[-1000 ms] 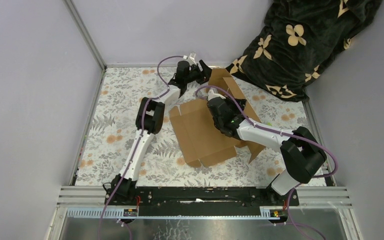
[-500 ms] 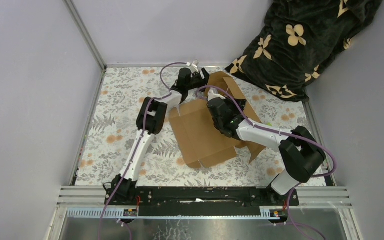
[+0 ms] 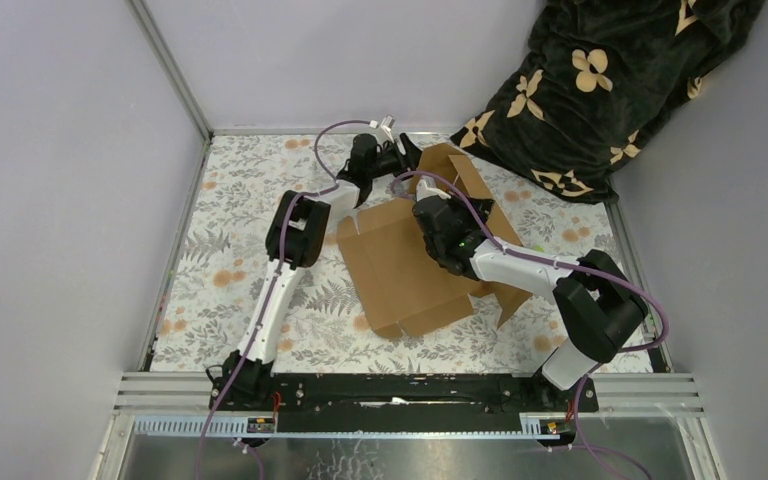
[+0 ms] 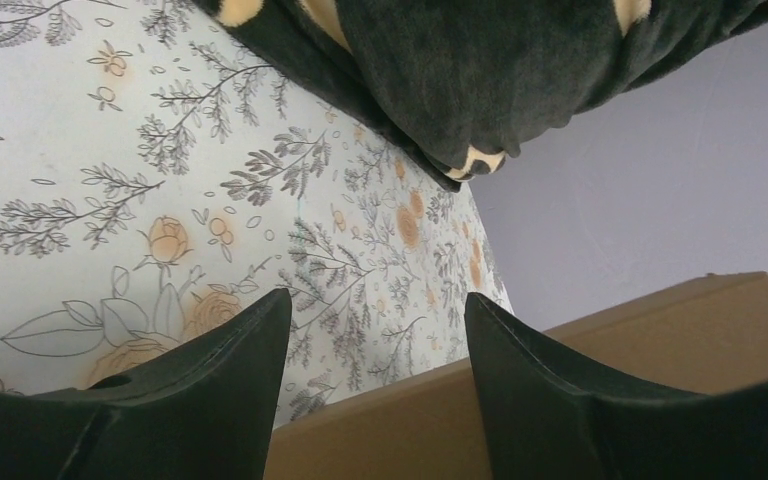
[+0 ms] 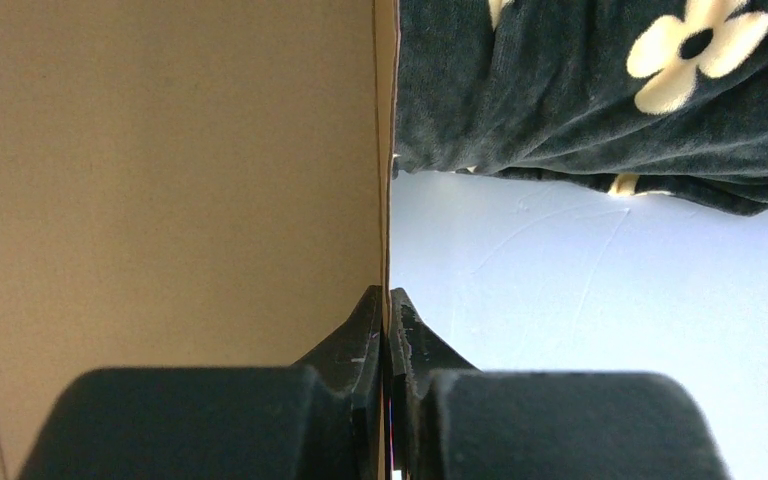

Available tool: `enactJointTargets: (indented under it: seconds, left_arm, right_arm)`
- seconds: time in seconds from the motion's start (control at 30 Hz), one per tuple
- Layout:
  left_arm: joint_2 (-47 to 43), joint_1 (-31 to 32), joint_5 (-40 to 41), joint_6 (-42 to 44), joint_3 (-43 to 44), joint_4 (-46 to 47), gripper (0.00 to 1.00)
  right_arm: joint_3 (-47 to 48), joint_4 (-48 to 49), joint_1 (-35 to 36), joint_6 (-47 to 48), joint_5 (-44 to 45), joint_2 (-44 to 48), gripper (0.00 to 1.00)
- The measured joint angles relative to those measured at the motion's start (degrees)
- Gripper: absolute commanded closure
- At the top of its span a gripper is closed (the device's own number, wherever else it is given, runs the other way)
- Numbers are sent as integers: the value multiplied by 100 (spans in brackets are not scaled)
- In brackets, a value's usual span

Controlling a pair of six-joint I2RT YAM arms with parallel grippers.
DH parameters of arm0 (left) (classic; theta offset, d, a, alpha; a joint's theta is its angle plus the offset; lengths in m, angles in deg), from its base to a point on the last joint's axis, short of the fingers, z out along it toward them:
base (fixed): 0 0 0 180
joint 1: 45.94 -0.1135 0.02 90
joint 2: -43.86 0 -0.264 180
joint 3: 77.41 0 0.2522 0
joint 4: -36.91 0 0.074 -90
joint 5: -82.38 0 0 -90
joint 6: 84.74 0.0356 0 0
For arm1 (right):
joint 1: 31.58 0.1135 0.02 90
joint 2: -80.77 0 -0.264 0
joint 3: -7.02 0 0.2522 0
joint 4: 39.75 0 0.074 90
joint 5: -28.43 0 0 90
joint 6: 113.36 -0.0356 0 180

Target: Fold the paper box

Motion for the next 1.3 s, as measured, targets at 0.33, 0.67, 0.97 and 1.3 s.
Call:
enactJointTargets:
  seconds: [0.33, 0.67, 0.97, 1.3]
  left_arm:
    - [-415, 68, -48, 11, -540, 269, 30]
    - [-466, 219, -81, 76, -560, 267, 30]
    - [-490, 243, -129, 162, -542, 247, 30]
    - [-498, 310, -245, 273, -256, 129, 30]
  right_arm:
    - [-37, 61, -2, 2, 129, -76, 100]
    - [-87, 103, -9, -90, 197, -79, 100]
    - [-105, 85, -118, -402, 168, -81, 100]
    - [-317, -42, -326, -960, -138, -199, 100]
